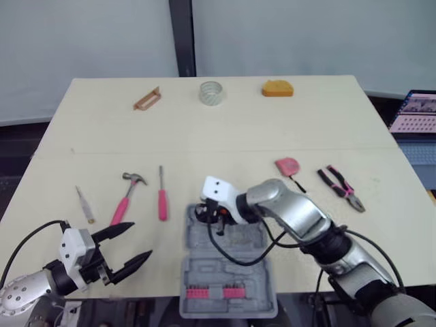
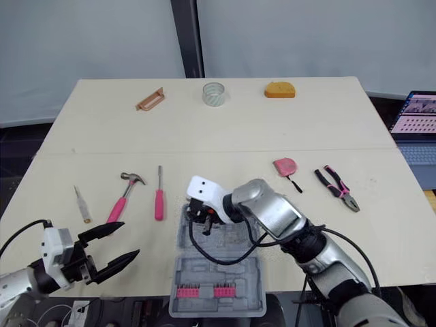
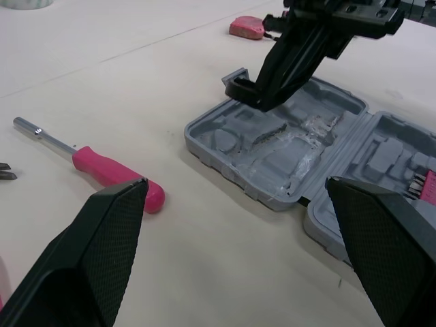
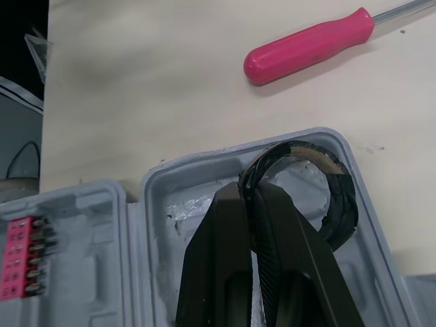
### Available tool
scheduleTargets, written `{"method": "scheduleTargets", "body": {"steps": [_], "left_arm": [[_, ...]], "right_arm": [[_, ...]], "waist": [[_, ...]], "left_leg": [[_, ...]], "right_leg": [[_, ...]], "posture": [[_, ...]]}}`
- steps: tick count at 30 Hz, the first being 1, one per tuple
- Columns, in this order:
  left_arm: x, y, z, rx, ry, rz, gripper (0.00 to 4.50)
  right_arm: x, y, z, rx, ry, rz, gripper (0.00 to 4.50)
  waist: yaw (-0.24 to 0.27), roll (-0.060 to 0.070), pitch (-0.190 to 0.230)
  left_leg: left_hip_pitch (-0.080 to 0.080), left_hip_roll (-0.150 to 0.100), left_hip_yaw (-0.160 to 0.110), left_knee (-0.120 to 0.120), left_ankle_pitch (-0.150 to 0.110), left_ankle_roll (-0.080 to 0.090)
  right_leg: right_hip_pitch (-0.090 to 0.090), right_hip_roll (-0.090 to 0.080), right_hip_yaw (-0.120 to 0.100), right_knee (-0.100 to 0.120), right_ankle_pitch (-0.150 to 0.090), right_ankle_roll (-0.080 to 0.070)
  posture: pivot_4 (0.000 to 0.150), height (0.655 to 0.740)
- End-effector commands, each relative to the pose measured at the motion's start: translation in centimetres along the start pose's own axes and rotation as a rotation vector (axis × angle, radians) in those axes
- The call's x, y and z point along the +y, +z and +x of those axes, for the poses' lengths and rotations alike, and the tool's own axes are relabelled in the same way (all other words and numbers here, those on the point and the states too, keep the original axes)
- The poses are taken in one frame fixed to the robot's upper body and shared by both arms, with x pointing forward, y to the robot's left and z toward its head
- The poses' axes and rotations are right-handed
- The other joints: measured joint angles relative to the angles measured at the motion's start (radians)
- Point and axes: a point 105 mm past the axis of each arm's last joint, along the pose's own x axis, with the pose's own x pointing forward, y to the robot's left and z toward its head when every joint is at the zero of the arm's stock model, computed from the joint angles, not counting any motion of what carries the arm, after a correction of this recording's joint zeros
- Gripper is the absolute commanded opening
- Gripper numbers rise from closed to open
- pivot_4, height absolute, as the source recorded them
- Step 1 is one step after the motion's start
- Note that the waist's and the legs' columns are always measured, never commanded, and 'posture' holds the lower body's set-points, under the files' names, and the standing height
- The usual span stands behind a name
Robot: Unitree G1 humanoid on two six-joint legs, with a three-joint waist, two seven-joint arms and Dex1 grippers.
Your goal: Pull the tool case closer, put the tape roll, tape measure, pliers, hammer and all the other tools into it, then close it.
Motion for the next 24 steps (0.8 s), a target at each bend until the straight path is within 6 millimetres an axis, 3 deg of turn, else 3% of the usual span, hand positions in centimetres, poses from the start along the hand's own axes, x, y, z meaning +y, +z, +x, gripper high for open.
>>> {"method": "scheduleTargets", "body": {"steps": [1,11,24], "left_arm": [[0.0,0.2,-0.2,-0.007,0.007,0.021,4.5],[-0.3,0.4,0.0,-0.013,0.001,0.029,4.5],[-0.9,0.6,-0.1,-0.008,0.009,0.03,4.5]], "right_arm": [[-0.3,0.9,0.7,-0.019,-0.019,-0.048,0.06],[-1.2,1.1,2.1,-0.018,-0.03,-0.062,0.06],[-0.7,1.3,3.2,-0.027,0.007,-0.056,0.06]], "waist": [[-0.005,0.0,0.0],[-0.02,0.0,0.0],[-0.021,0.0,0.0]], "left_leg": [[0.0,0.0,0.0,0.0,0.0,0.0],[0.0,0.001,0.001,0.0,-0.001,-0.001],[0.0,0.003,0.005,0.0,-0.001,-0.002]], "right_leg": [[0.0,0.0,0.0,0.0,0.0,0.0],[-0.006,0.0,0.0,0.01,0.0,0.0],[-0.012,0.0,0.0,0.014,0.0,0.0]], "posture": [[0.15,0.74],[0.15,0.74],[0.15,0.74]]}}
